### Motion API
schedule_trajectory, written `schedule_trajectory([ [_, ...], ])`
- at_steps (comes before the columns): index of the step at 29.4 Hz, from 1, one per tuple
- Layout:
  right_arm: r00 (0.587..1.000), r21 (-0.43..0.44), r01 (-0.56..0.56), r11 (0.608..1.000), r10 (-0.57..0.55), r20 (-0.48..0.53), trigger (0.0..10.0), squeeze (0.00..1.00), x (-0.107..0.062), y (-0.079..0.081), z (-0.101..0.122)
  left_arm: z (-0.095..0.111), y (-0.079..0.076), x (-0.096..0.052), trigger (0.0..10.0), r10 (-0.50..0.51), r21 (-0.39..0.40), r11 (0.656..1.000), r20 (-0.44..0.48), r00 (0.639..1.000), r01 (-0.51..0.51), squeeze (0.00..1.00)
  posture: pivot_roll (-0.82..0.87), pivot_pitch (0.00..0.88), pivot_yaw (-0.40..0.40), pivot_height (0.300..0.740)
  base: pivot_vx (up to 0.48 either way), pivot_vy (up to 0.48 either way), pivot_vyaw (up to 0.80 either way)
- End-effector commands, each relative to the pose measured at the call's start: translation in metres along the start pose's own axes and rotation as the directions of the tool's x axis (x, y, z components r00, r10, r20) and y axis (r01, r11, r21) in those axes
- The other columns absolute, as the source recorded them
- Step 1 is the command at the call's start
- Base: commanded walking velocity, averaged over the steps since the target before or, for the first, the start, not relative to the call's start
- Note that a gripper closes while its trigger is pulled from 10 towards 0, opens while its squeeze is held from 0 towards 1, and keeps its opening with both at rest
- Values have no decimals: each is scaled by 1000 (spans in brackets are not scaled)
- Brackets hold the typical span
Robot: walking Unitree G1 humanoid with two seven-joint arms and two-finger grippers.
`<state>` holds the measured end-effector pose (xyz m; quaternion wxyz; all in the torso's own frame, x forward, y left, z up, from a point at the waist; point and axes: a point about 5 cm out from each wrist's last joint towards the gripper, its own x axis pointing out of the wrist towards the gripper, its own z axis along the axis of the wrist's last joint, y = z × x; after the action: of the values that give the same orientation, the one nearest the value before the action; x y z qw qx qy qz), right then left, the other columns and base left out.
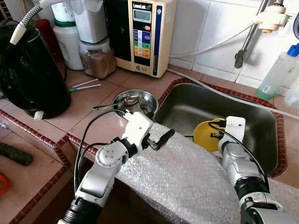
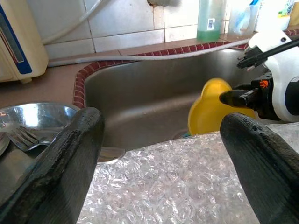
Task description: Kitchen organization
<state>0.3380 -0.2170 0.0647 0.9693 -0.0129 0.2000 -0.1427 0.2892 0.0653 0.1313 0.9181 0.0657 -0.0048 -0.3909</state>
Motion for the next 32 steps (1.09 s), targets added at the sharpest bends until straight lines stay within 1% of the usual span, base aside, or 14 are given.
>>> schedule_trajectory([
  [1, 1000, 2, -6, 1000, 6, -15, 10000, 1000, 1, 2, -1, 7, -1, 3, 10000, -12, 23, 1000, 11, 1000, 12, 1000, 51, 0, -2, 740, 0, 0, 0],
  [9, 998, 56, -23, 998, 26, -54, 10000, 1000, 1, 4, -5, 7, -1, 3, 10000, -15, 28, 1000, 7, 1000, 14, 1000, 52, 0, -3, 740, 0, 0, 0],
  [13, 998, 70, -30, 997, 33, -45, 10000, 1000, 1, 6, -3, 8, -1, 3, 10000, -7, 38, 999, 10, 1000, 6, 1000, 52, 0, -2, 740, 0, 0, 0],
  [16, 999, 55, -49, 997, 50, -13, 10000, 1000, 1, 8, 0, 9, 2, 3, 10000, 17, 40, 999, 18, 1000, -18, 1000, 52, 0, -2, 740, 0, 0, 0],
  [18, 998, 46, -50, 998, 48, 47, 10000, 1000, 0, 11, 6, 12, 8, 3, 10000, 68, 46, 997, 36, 997, -70, 1000, 55, 0, -3, 740, 0, 0, 0],
  [21, 988, 88, -114, 990, 104, 110, 10000, 1000, -3, 17, 14, 15, 13, 3, 10000, 111, 49, 992, 56, 992, -113, 1000, 55, 0, -2, 740, 0, 0, 0],
  [22, 976, 77, -155, 985, 141, 166, 10000, 1000, -5, 23, 21, 18, 21, 2, 10000, 170, 57, 983, 75, 983, -175, 1000, 56, 0, -2, 740, 0, 0, 0],
  [23, 965, 42, -189, 981, 178, 191, 10000, 1000, -8, 31, 24, 20, 28, 1, 10000, 221, 57, 972, 90, 971, -227, 1000, 55, 0, -1, 740, 0, 0, 0],
  [24, 958, 42, -216, 975, 204, 200, 10000, 1000, -9, 35, 25, 21, 32, 0, 10000, 252, 56, 965, 96, 963, -258, 1000, 55, 0, -1, 740, 0, 0, 0],
  [27, 924, 71, -318, 945, 293, 245, 10000, 1000, -17, 48, 29, 22, 40, -2, 10000, 318, 21, 947, 106, 942, -322, 1000, 57, 0, -1, 740, 0, 0, 0],
  [28, 924, 71, -318, 945, 293, 245, 10000, 1000, -17, 48, 29, 22, 40, -2, 10000, 318, 21, 947, 106, 942, -322, 1000, 57, 0, -1, 740, 0, 0, 0],
  [29, 888, 47, -398, 916, 372, 270, 10000, 1000, -23, 57, 30, 25, 45, -5, 10000, 368, 15, 928, 121, 922, -373, 1000, 56, 0, 0, 740, 0, 0, 0],
  [31, 849, 47, -468, 883, 434, 302, 10000, 1000, -30, 64, 32, 27, 52, -8, 10000, 428, 15, 901, 138, 893, -434, 1000, 56, 0, 0, 740, 0, 0, 0],
  [32, 823, 49, -511, 858, 472, 316, 10000, 1000, -36, 69, 30, 27, 57, -11, 10000, 473, 1, 878, 140, 870, -478, 1000, 53, 0, 0, 740, 0, 0, 0],
])
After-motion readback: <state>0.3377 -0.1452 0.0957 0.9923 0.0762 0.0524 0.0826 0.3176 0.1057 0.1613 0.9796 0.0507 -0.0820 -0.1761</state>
